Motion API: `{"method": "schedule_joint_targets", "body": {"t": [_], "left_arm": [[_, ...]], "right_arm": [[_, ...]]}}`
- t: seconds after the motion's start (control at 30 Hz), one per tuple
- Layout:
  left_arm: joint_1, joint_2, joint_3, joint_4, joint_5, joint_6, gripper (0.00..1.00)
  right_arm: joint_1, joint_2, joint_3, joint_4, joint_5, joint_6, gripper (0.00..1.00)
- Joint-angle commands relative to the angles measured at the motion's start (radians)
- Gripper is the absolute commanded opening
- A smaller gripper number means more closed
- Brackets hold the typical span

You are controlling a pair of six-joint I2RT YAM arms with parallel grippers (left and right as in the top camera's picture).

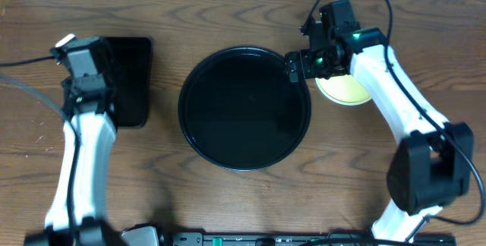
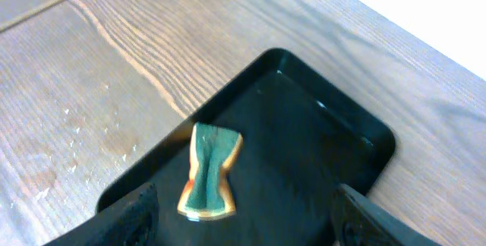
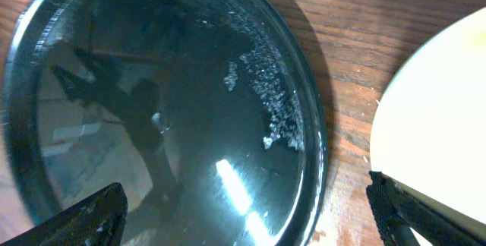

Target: Clean dirty plates on tray and stack at the side

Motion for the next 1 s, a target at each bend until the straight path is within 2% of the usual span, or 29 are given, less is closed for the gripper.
{"method": "schedule_joint_targets", "body": {"t": [0.0,0.07,0.1,0.13,0.3,0.43,0.73,0.97], "left_arm": [[0.002,-0.109,0.005,-0.063,0.153,-0.094,0.73],[0.002,-0.166,0.004,-0.107,0.272,-0.111,0.75],[0.002,-0.189,0.004,-0.127,0.322,-0.110,0.81],[0.002,-0.208,0.004,-0.147,0.351,-0.110,0.81],[0.002,-0.231,0.004,-0.220,0.355,-0.110,0.81],[0.002,-0.231,0.004,-0.254,0.354,-0.109,0.82],[0.003,-0.231,0.004,-0.253,0.354,-0.109,0.82],[0.003,-0.231,0.004,-0.253,0.354,-0.109,0.82]], "right_arm": [[-0.001,-0.146,-0.001,-0.024,-0.009,0.008,0.99],[-0.001,-0.210,-0.001,-0.051,0.015,0.008,0.99],[-0.001,-0.246,-0.001,-0.069,0.034,0.008,0.99],[-0.001,-0.285,-0.001,-0.094,0.064,0.008,0.99],[0.002,-0.482,-0.004,-0.249,0.224,-0.011,0.99],[0.002,-0.612,-0.019,-0.384,0.232,-0.006,0.99],[0.002,-0.665,-0.020,-0.676,0.230,-0.006,0.99],[0.002,-0.665,-0.020,-0.706,0.230,-0.007,0.99]]}}
